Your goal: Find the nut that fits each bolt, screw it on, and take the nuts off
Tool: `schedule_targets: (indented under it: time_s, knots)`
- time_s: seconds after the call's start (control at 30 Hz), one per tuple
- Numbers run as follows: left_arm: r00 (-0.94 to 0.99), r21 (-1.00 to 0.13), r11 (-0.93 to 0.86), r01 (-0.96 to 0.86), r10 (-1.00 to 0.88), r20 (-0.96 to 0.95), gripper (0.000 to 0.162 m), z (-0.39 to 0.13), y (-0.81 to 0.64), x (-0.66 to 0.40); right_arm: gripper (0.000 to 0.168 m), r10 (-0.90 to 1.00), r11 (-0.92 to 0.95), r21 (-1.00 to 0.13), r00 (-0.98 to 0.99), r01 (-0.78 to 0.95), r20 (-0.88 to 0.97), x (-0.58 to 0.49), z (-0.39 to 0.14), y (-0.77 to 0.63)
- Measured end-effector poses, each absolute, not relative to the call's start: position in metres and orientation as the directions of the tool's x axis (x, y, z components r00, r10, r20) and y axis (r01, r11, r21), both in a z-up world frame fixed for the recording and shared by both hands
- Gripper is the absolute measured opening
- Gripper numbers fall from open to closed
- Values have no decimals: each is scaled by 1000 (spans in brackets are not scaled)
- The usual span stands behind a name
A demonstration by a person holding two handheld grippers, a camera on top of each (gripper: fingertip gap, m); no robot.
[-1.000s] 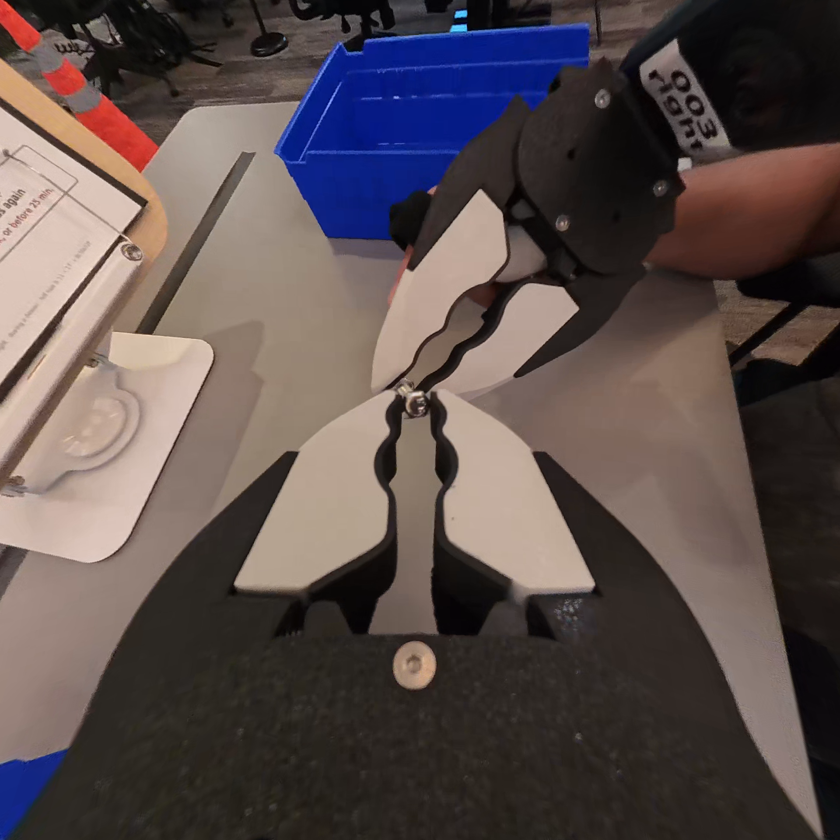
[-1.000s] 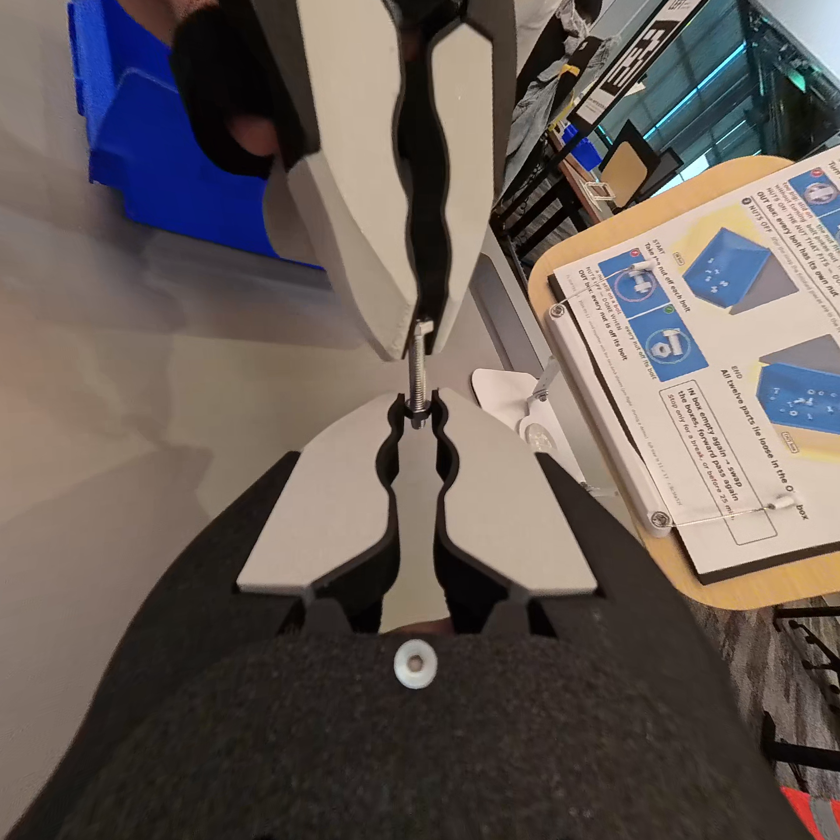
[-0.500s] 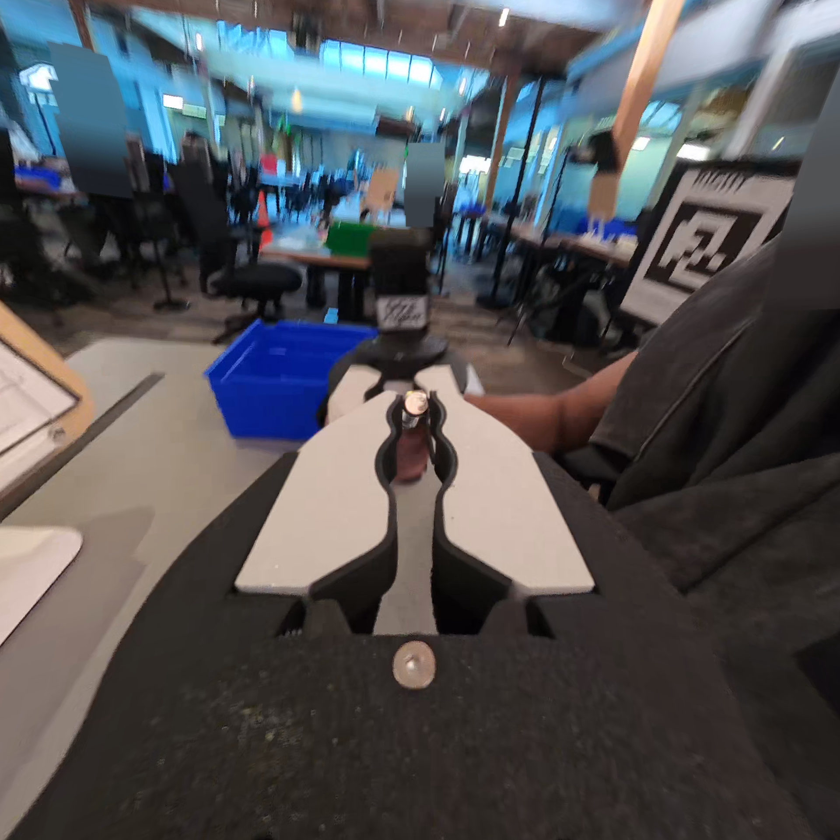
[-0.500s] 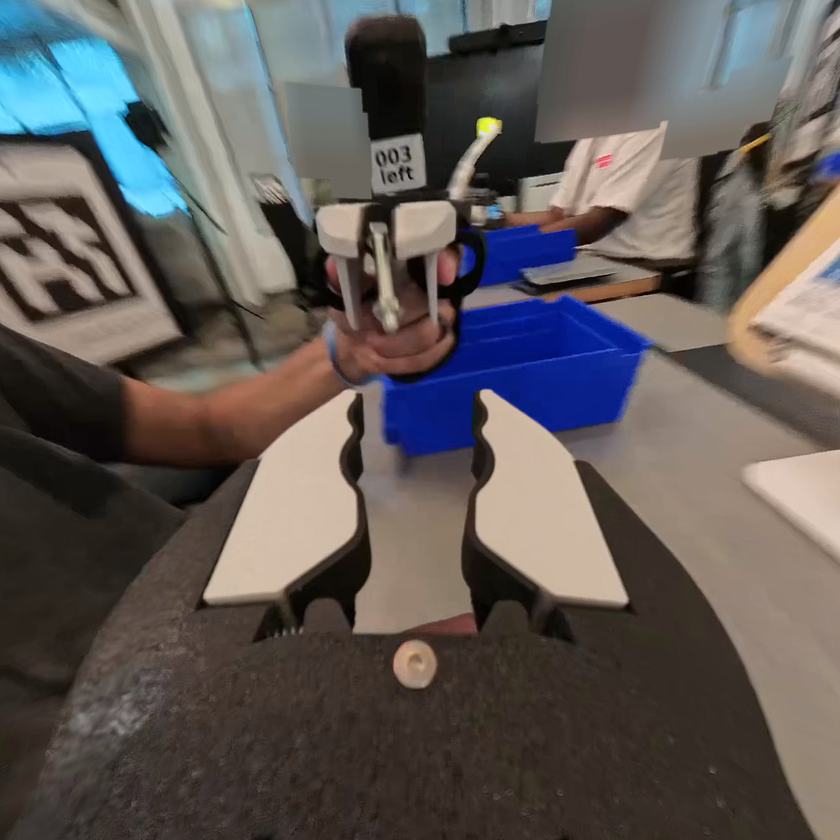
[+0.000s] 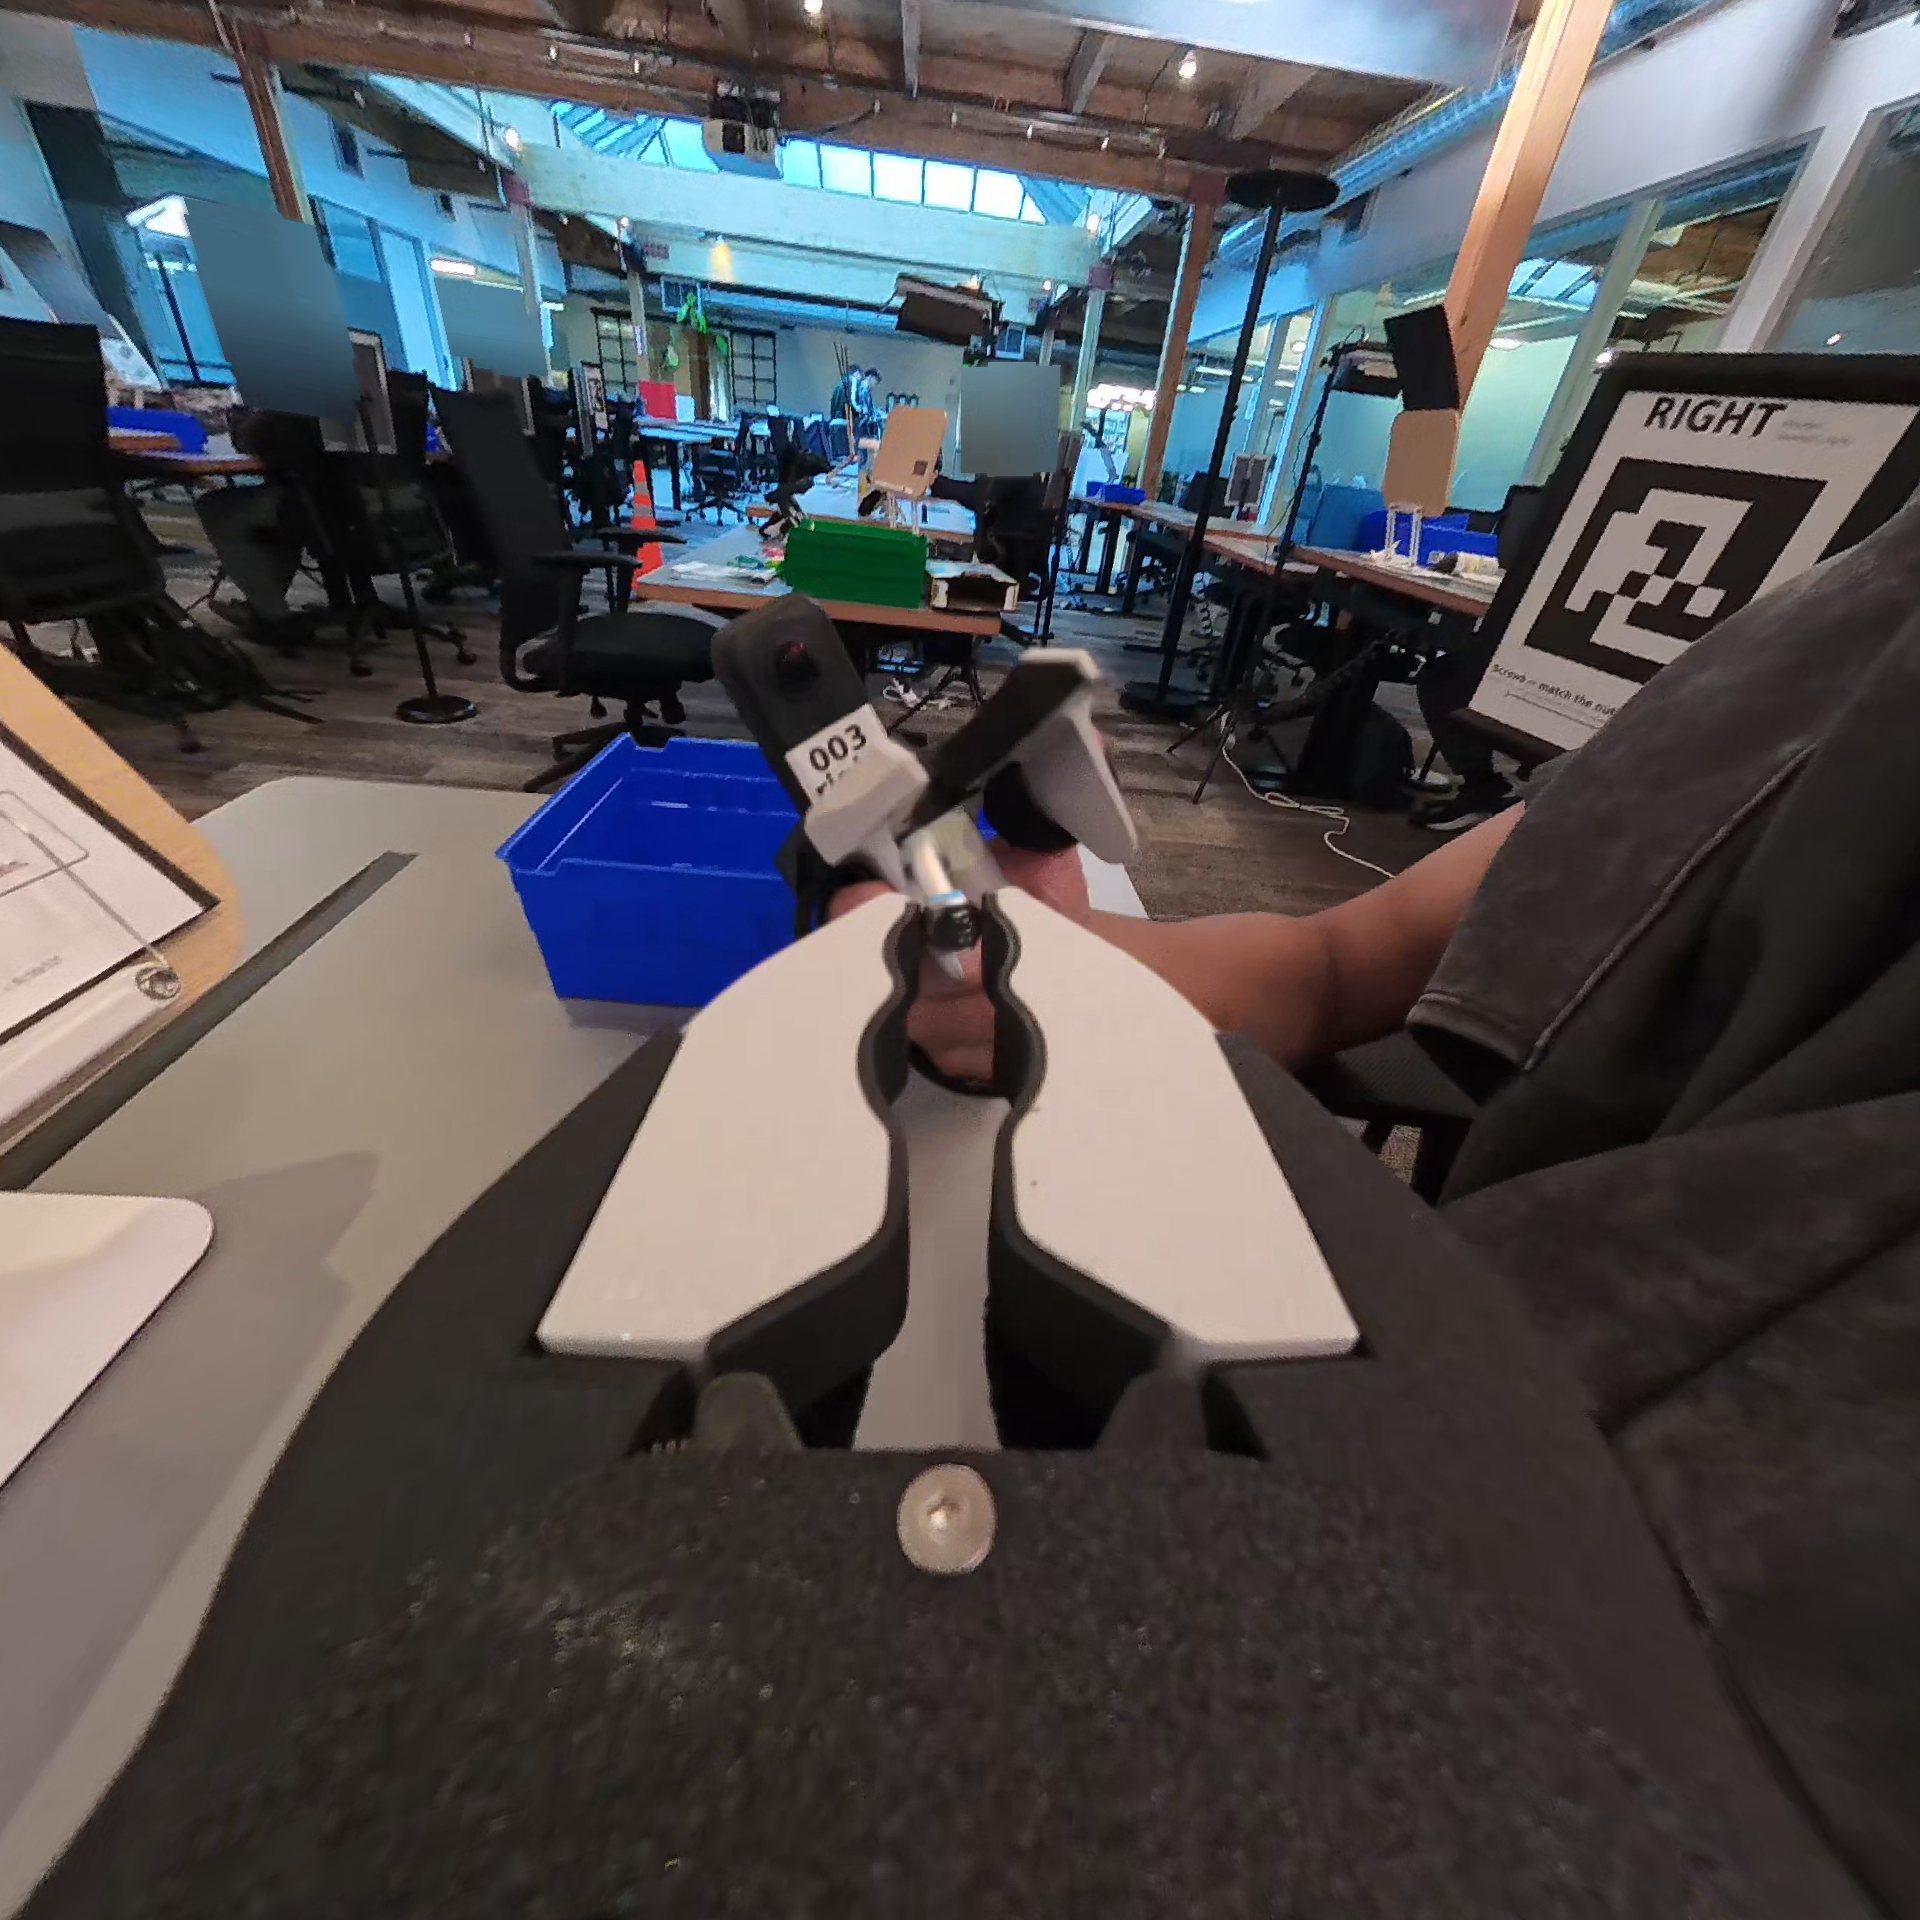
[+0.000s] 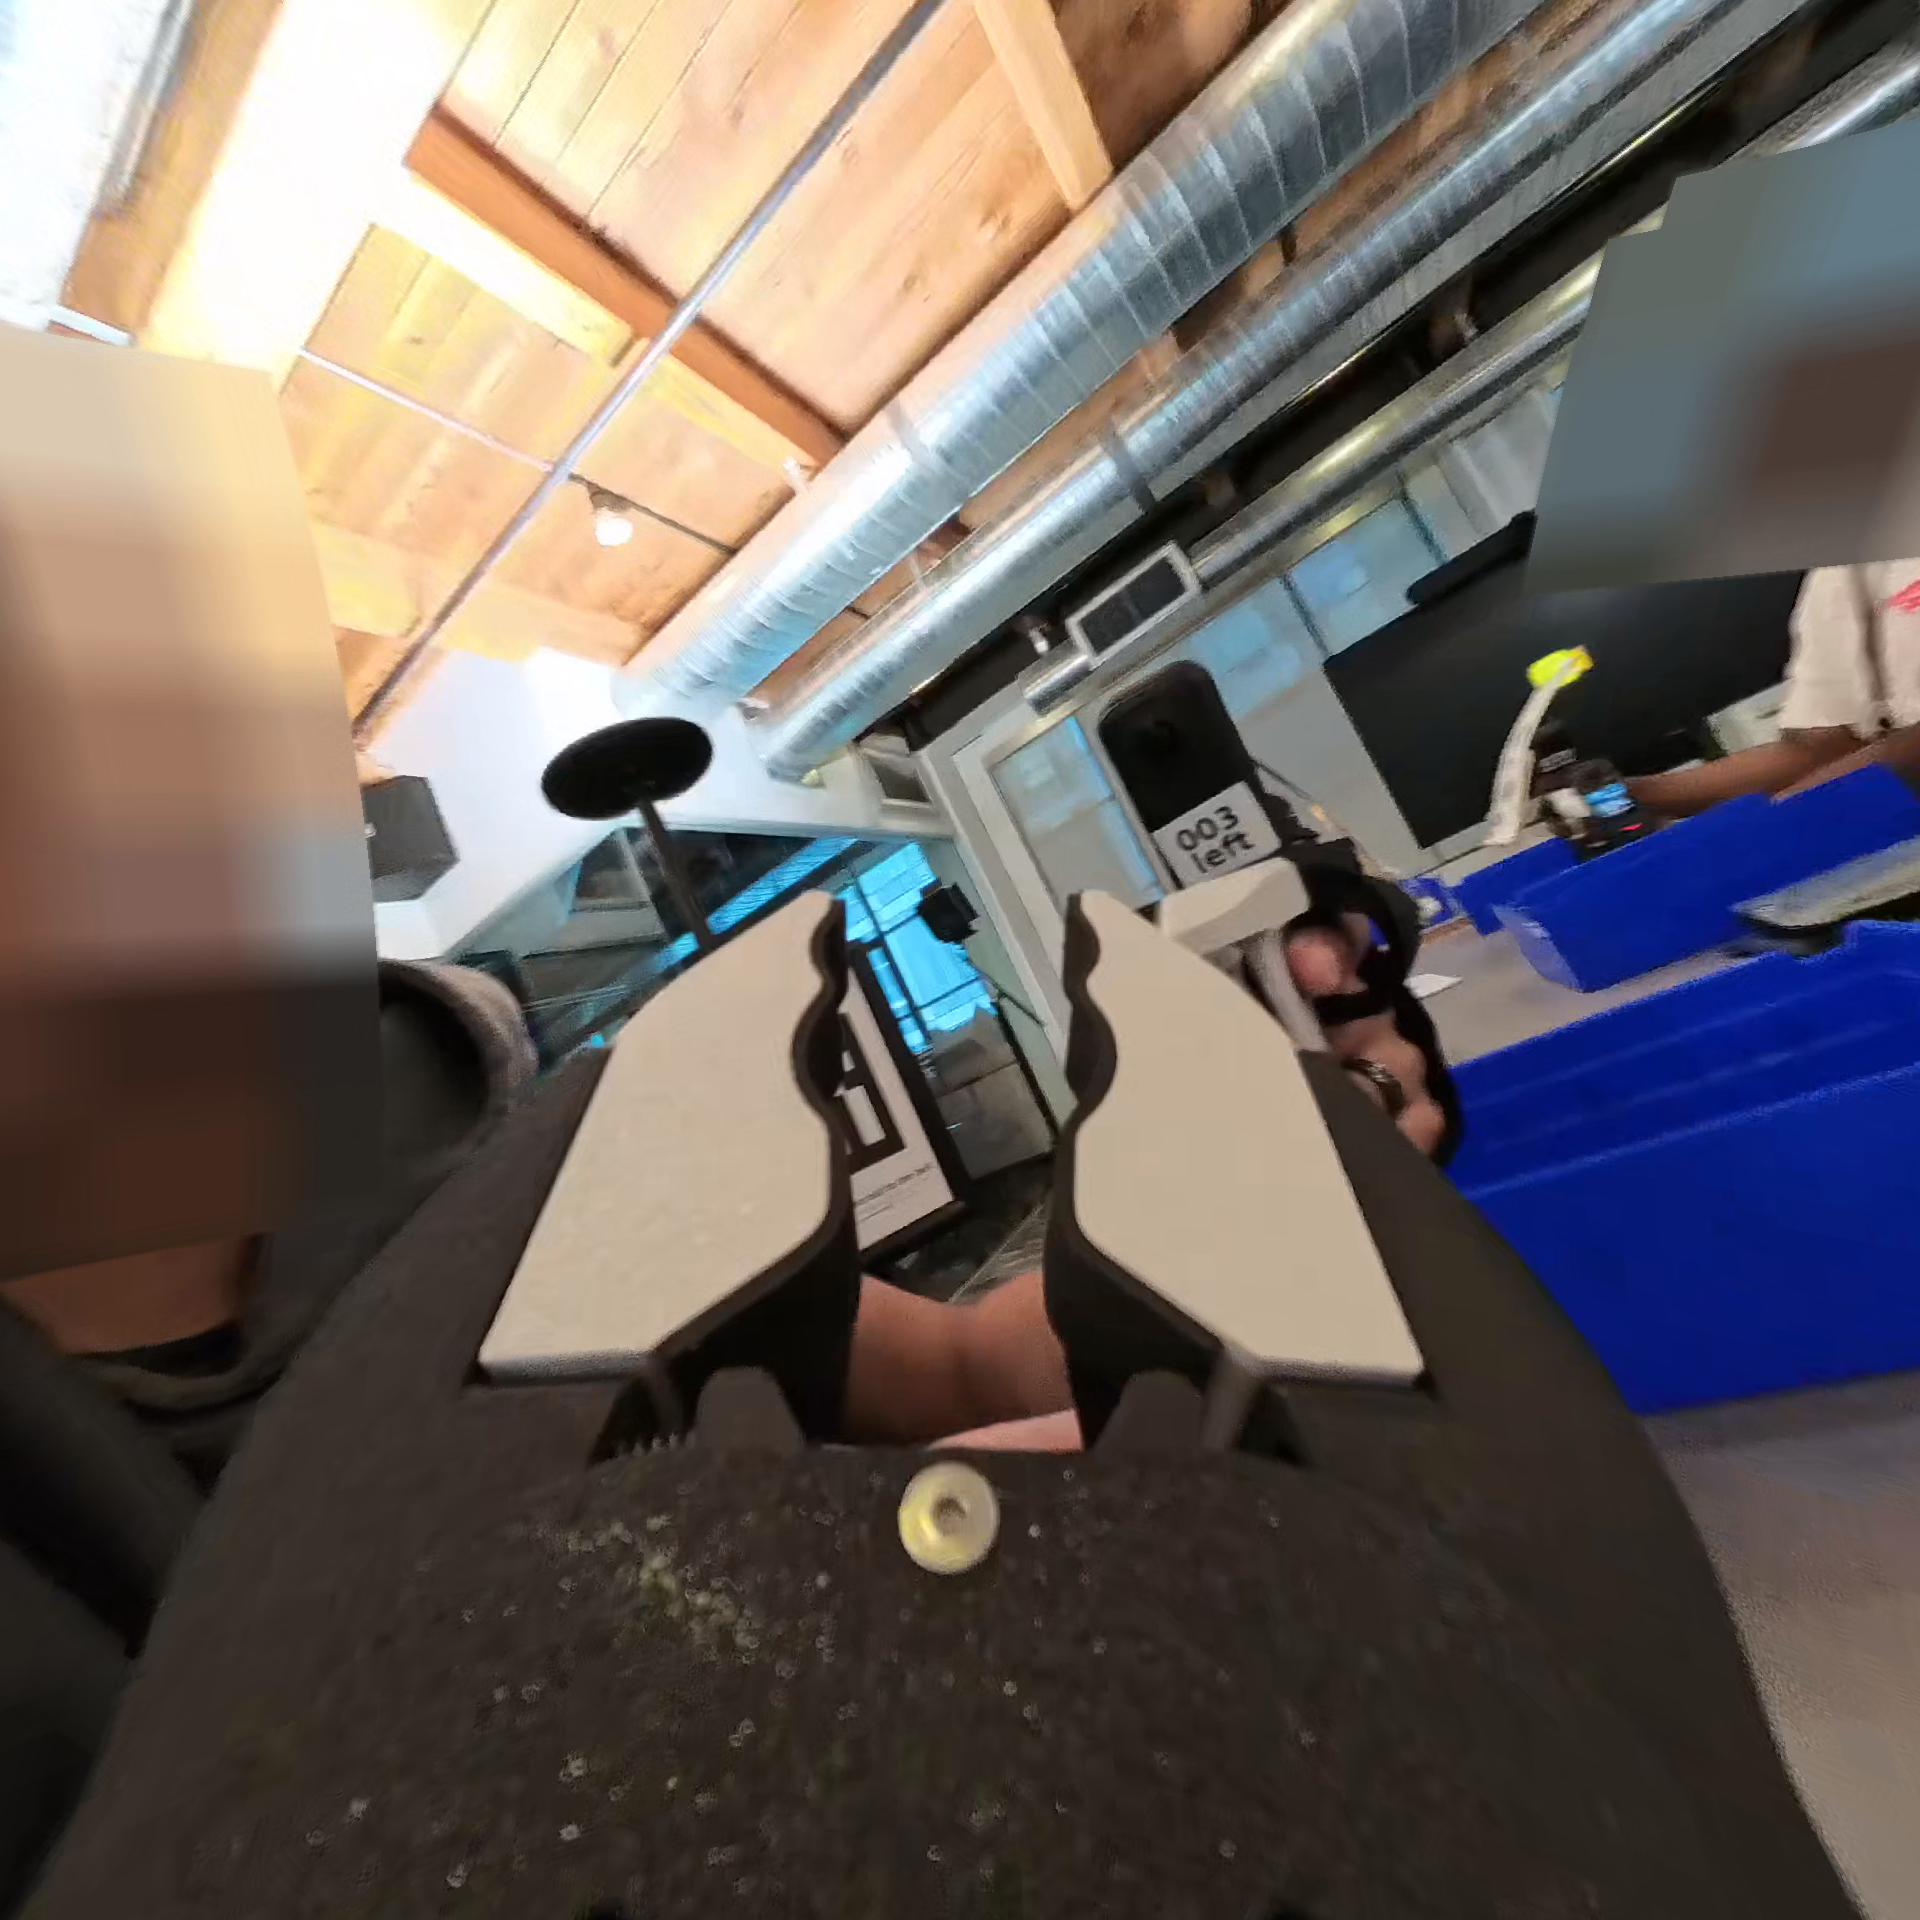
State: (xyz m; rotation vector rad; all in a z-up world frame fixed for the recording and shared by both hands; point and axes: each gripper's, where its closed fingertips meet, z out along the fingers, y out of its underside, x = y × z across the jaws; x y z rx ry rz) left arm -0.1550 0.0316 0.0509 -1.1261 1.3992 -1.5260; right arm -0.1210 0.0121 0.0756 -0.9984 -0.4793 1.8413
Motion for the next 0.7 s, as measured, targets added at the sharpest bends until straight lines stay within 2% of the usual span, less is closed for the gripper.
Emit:
schedule_targets:
  time_s: [0.1,0.2,0.3,0.37,0.43,0.6,0.7]
  knots:
    - [-332,-992,-123,-11,-936,120,10,53,31,-156,40,886,-433,-763,-71,-480,-459,-131,54,24]
    - [-338,-991,-131,14,-934,118,10,57,31,-156,41,864,-489,-786,-86,-378,-496,-150,38,20]
    - [-326,-992,-124,-21,-937,124,10,49,35,-156,41,881,-462,-776,-122,-429,-457,-147,52,14]
    - [-330,-990,-136,-48,-933,144,10,43,36,-155,40,918,-357,-794,-28,-492,-395,-134,62,19]
    - [-330,-989,-143,-47,-932,150,10,42,37,-155,36,921,-314,-823,57,-474,-384,-127,58,26]
    - [-354,-990,-126,-57,-925,138,10,42,30,-153,42,894,-418,-826,-8,-378,-449,-138,39,25]
    - [-361,-989,-119,-82,-922,141,10,35,28,-150,44,918,-375,-843,-25,-387,-397,-139,51,15]
